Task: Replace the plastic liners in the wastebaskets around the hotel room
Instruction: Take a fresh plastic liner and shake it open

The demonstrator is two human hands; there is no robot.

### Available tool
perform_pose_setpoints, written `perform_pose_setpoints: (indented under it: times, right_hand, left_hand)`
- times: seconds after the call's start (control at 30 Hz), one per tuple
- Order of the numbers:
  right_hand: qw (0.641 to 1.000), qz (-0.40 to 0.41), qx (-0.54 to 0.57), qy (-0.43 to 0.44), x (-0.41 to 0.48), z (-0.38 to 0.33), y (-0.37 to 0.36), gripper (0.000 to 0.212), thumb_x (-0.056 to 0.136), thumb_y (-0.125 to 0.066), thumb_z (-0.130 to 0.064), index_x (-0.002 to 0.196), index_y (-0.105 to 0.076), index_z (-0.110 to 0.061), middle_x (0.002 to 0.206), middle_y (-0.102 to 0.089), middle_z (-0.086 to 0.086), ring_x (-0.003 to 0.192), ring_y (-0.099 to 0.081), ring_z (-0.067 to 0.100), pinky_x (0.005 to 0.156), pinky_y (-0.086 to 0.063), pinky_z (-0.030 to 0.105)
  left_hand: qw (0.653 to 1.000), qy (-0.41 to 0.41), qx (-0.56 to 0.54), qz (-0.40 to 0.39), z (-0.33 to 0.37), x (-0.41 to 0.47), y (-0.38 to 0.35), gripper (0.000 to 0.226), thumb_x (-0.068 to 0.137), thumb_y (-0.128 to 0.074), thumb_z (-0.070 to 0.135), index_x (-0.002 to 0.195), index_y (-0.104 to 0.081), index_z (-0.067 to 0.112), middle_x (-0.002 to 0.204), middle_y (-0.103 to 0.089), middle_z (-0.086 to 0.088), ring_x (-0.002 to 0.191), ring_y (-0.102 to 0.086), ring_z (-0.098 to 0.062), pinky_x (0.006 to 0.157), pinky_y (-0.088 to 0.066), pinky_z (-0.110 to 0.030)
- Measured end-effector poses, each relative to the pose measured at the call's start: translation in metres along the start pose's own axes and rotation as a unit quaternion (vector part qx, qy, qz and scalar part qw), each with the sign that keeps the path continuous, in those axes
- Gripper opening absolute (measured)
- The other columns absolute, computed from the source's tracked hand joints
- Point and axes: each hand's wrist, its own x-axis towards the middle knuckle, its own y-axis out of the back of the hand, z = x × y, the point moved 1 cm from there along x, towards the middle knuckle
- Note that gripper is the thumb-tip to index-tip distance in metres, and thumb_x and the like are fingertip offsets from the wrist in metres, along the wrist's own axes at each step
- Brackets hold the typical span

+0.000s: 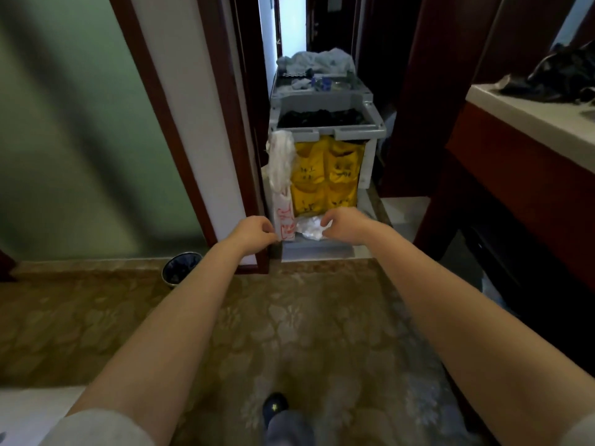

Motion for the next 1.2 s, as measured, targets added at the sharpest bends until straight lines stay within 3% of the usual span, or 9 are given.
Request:
perform_pose_setpoints:
  times: [0.13,0.23,0.47,0.7,0.83,0.97,1.07,1.2]
  right_hand:
    - [0.999,-0.007,-0.036,-0.015,0.111,0.011,0.015,0.025,0.094,-0.057,-0.022,0.116,-0.067,-0.014,0.119,-0.064,0.008,0.106,-0.059,0.027,0.091,-0.052,0.038]
    - [0.998,0.003,-0.053,-0.016,0.190,0.006,0.034,0.014,0.091,-0.060,-0.022,0.100,-0.069,-0.017,0.109,-0.065,0.005,0.106,-0.059,0.026,0.090,-0.050,0.035]
    - [0.994,-0.033,-0.103,0.016,0.333,0.003,0.055,0.030,0.093,-0.052,-0.022,0.122,-0.062,-0.019,0.118,-0.062,0.003,0.106,-0.057,0.025,0.082,-0.051,0.034]
    - [0.992,-0.061,-0.098,0.049,0.468,0.038,0.067,0.028,0.096,-0.052,-0.025,0.120,-0.063,-0.019,0.113,-0.062,-0.001,0.102,-0.056,0.020,0.074,-0.042,0.028]
    - [0.992,-0.052,-0.078,0.082,0.565,0.063,0.078,0.032,0.092,-0.054,-0.020,0.124,-0.060,-0.022,0.120,-0.061,0.001,0.105,-0.057,0.020,0.079,-0.044,0.027]
    - [0.980,-0.094,-0.098,0.145,0.644,0.073,0.088,0.033,0.093,-0.057,-0.019,0.126,-0.059,-0.020,0.126,-0.059,0.004,0.111,-0.056,0.022,0.090,-0.049,0.033]
    - [0.967,-0.116,-0.117,0.194,0.685,0.073,0.094,0.036,0.094,-0.057,-0.019,0.130,-0.056,-0.022,0.128,-0.057,0.003,0.111,-0.056,0.023,0.092,-0.051,0.039]
    - [0.956,-0.137,-0.119,0.231,0.720,0.074,0.089,0.041,0.093,-0.055,-0.018,0.133,-0.052,-0.024,0.132,-0.055,0.004,0.105,-0.058,0.024,0.084,-0.055,0.041]
  left_hand:
    - [1.000,-0.018,-0.008,-0.003,-0.021,0.111,0.016,0.028,0.092,-0.061,0.024,0.114,-0.062,0.008,0.116,-0.061,-0.009,0.106,-0.056,-0.023,0.086,-0.047,-0.032]
    - [0.999,-0.011,-0.029,-0.011,-0.037,0.190,0.041,0.029,0.091,-0.062,0.025,0.114,-0.062,0.008,0.114,-0.061,-0.008,0.104,-0.057,-0.022,0.084,-0.046,-0.030]
    - [0.999,0.015,-0.052,-0.007,-0.066,0.342,0.072,0.019,0.090,-0.062,0.022,0.102,-0.065,0.008,0.100,-0.062,-0.007,0.095,-0.058,-0.020,0.080,-0.046,-0.030]
    - [0.996,0.049,-0.065,-0.028,-0.070,0.454,0.056,0.016,0.090,-0.062,0.026,0.100,-0.063,0.013,0.093,-0.058,0.001,0.091,-0.055,-0.016,0.077,-0.044,-0.028]
    - [0.990,0.100,-0.099,0.012,-0.074,0.523,0.043,0.012,0.090,-0.062,0.026,0.097,-0.062,0.016,0.091,-0.058,0.002,0.088,-0.055,-0.015,0.074,-0.042,-0.026]
    - [0.976,0.180,-0.121,0.037,-0.075,0.574,0.025,0.007,0.088,-0.062,0.023,0.093,-0.063,0.018,0.092,-0.060,0.001,0.089,-0.057,-0.016,0.071,-0.042,-0.024]
    - [0.968,0.211,-0.126,0.060,-0.072,0.603,0.016,0.016,0.088,-0.061,0.022,0.101,-0.064,0.014,0.101,-0.062,-0.005,0.091,-0.057,-0.018,0.074,-0.044,-0.026]
    - [0.967,0.220,-0.104,0.067,-0.065,0.629,0.003,0.040,0.090,-0.062,0.026,0.126,-0.055,0.010,0.121,-0.057,-0.006,0.111,-0.055,-0.024,0.093,-0.044,-0.031]
